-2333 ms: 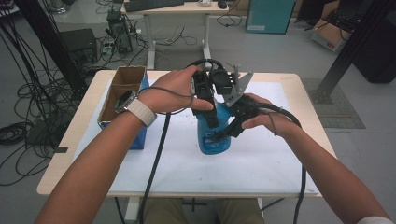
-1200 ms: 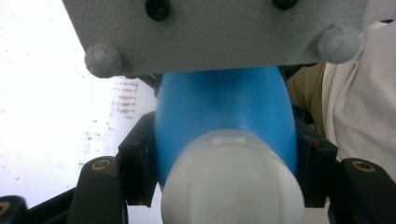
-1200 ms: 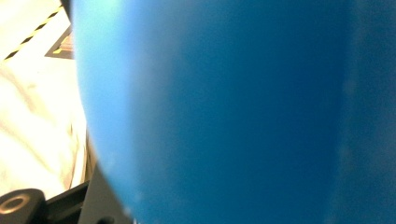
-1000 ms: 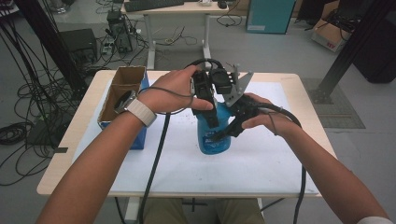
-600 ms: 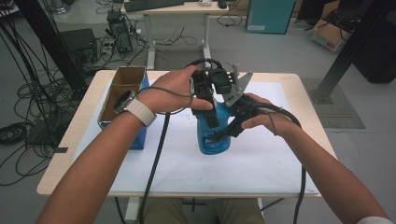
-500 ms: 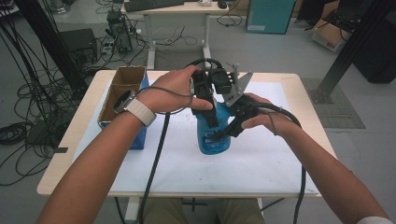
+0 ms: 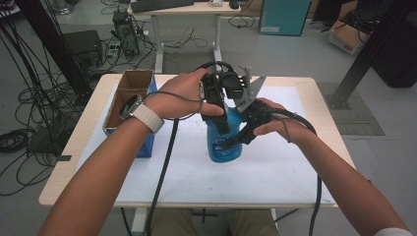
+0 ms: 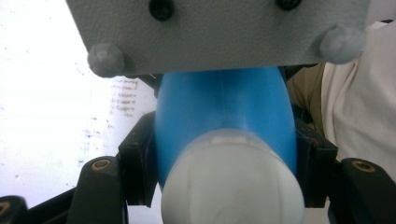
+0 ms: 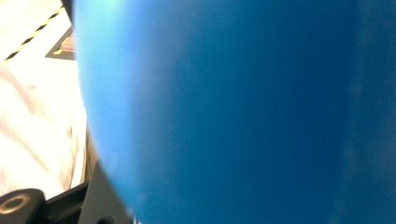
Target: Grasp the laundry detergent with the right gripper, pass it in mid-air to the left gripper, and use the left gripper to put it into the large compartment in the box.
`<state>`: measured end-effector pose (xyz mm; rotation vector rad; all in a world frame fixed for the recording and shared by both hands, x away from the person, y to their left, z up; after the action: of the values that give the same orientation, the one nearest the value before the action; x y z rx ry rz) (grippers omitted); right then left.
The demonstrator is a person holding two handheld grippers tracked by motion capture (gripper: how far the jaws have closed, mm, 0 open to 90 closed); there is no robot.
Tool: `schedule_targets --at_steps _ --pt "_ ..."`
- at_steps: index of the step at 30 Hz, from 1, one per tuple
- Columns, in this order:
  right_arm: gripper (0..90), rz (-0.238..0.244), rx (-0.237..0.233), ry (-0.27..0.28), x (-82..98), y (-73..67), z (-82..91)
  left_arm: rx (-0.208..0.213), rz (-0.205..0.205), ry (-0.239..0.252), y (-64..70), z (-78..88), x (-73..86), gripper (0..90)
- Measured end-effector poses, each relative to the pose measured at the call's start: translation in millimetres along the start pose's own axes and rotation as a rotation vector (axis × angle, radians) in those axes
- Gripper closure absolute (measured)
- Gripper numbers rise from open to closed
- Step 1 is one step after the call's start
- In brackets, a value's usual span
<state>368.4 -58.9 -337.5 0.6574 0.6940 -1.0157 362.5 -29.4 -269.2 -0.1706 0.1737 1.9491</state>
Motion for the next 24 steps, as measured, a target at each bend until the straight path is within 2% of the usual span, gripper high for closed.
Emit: schedule_targets --at_steps 16,18,19,20,21,23,24 --pt "43.2 0.024 0.019 0.03 -4.1 0.2 2.9 -0.034 -0.015 -0.015 2.7 5.7 -2.2 37.8" --pt "42.8 0.026 0.025 0.037 -4.6 0.6 2.4 -0.025 -0.015 -0.019 3.8 6.0 -1.9 37.8" --pt "38.2 0.015 0.025 0.038 -4.0 0.5 2.4 -0.029 -0.008 -0.018 3.3 6.3 -1.9 37.8" --pt "26.2 -0.009 0.034 0.041 -2.8 0.9 1.8 -0.036 -0.007 -0.023 2.4 6.7 -1.2 37.7" --pt "20.1 -0.063 0.048 0.048 -2.2 -0.2 0.8 -0.039 -0.006 -0.027 1.3 7.0 -0.7 37.7" --pt "11.6 -0.113 0.065 0.039 5.9 -1.3 5.1 -0.04 0.007 -0.028 -0.4 6.8 0.6 37.7" --pt "10.8 -0.151 0.084 0.043 8.5 -1.9 9.8 -0.042 0.015 -0.032 -2.3 6.7 1.6 37.7"
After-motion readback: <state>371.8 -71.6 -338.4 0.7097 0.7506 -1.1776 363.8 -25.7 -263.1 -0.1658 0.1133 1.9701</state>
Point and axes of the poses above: each handheld gripper's, and its own axes: z roughly backward along the jaws, x roughly out of its underside, y roughly to its right, the point moved 10 cm from there along -z, roughly forward along the jaws, and after that the axes turned 14 degrees about z, right-handed, at the moved point
